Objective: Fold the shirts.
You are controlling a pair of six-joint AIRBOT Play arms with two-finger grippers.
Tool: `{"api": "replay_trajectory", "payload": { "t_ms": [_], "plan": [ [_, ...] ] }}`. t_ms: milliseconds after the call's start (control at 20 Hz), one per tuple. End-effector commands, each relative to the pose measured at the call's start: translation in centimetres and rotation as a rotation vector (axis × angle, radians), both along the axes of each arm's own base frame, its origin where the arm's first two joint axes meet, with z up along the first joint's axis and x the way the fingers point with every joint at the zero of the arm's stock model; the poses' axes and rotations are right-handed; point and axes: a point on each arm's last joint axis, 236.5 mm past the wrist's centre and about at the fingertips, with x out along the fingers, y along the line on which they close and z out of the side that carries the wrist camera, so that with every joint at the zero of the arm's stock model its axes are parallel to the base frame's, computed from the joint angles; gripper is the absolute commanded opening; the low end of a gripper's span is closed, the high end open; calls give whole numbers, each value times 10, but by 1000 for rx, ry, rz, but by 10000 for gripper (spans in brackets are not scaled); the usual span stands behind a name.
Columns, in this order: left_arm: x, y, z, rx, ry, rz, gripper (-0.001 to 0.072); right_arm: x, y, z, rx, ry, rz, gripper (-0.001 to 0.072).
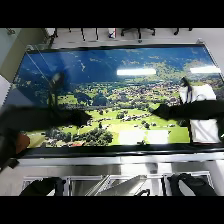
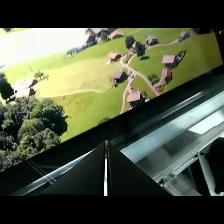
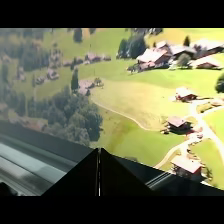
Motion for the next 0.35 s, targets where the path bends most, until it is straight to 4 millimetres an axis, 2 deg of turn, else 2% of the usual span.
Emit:
{"api": "replay_trajectory", "payload": {
  "t_ms": [0,50,150,300],
  "plan": [
    [-28,0,-44,-26,33,42,15,-33,28,-34,-27,-16,90,23],
    [-32,3,-47,-27,39,50,15,-53,32,-38,-12,68,126,22],
    [-38,7,-47,-33,29,52,15,-76,35,-40,-7,138,194,22],
    [-44,12,-43,-50,-3,57,15,-81,36,-41,-5,154,210,22]
  ]
}}
